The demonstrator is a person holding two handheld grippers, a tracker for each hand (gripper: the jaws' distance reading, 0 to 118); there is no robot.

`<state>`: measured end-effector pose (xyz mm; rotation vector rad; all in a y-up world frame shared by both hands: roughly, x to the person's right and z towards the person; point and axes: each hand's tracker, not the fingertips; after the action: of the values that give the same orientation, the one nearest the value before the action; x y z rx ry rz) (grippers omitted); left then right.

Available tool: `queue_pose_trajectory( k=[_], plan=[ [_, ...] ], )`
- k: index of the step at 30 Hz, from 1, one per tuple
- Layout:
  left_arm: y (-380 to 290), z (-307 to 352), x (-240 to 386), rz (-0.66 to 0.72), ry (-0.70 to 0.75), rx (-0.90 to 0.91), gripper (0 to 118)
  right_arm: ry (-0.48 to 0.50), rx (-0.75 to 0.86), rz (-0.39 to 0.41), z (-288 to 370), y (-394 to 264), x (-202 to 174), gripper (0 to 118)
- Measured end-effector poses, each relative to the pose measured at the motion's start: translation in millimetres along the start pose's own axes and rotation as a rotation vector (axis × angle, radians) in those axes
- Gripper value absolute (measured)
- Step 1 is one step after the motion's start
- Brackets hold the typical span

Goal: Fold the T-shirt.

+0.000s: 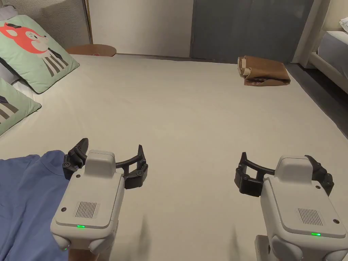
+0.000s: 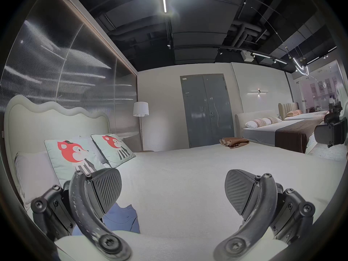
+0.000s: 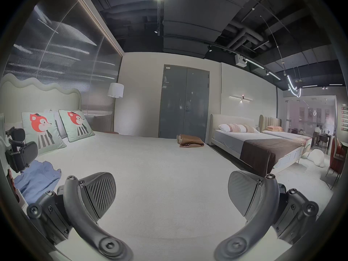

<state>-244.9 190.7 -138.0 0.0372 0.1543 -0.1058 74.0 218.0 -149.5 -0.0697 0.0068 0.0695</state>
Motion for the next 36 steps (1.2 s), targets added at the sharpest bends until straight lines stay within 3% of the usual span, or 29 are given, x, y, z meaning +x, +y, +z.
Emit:
queue_pose_trajectory(
  k=[36],
  plan=[
    [0.9,0.6,-1.3,-0.013,-0.002,0.007,109,0.001,0.013,0.012,3.5,4.9,-1.3,118]
  ],
)
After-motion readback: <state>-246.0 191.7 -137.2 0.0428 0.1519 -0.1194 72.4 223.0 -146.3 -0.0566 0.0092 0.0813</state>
